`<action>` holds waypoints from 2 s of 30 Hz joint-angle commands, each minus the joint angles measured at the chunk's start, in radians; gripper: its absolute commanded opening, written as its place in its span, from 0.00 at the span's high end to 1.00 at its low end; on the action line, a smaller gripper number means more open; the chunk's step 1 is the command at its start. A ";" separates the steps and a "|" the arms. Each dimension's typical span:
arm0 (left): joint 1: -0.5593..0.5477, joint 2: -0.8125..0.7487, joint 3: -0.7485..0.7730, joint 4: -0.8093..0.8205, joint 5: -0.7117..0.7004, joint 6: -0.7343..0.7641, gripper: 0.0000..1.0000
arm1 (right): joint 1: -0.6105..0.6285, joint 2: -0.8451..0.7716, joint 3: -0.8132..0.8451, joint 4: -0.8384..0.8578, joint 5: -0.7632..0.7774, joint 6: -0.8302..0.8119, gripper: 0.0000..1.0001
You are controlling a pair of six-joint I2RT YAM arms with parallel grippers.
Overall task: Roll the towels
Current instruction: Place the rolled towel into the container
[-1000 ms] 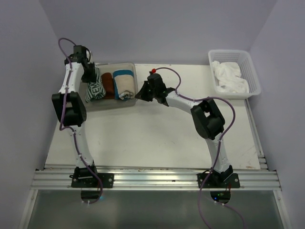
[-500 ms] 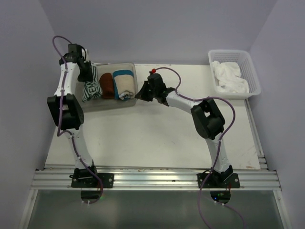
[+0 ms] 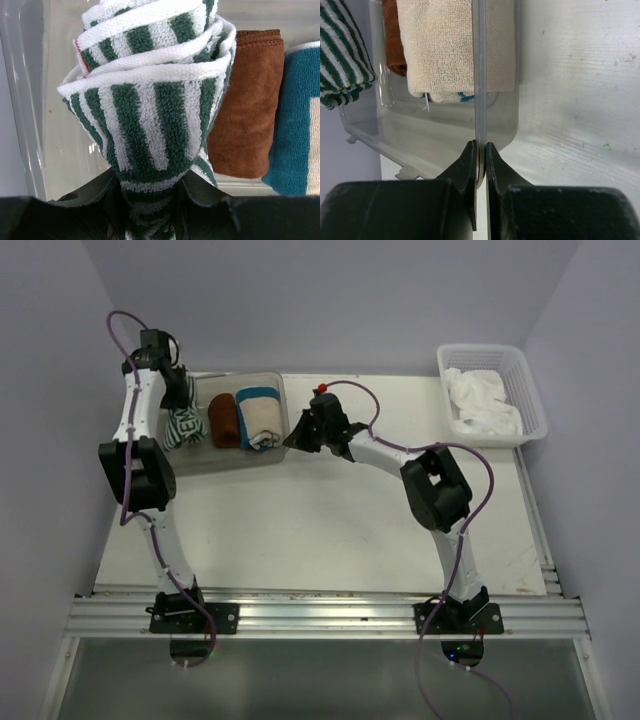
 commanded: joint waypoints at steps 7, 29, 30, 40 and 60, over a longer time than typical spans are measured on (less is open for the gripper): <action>0.008 0.085 0.077 0.025 0.050 0.025 0.89 | 0.007 0.038 0.023 -0.077 -0.029 -0.069 1.00; 0.008 0.254 0.137 0.034 0.082 -0.019 0.76 | 0.007 0.046 0.017 -0.085 -0.027 -0.073 1.00; 0.008 0.255 0.135 0.034 0.088 -0.018 0.75 | 0.005 0.044 0.020 -0.088 -0.029 -0.075 1.00; 0.008 0.249 0.122 0.046 0.088 -0.035 0.37 | 0.007 0.043 0.016 -0.089 -0.023 -0.075 1.00; -0.040 0.105 0.066 0.063 -0.059 -0.087 0.06 | 0.007 0.020 -0.003 -0.115 -0.004 -0.106 0.92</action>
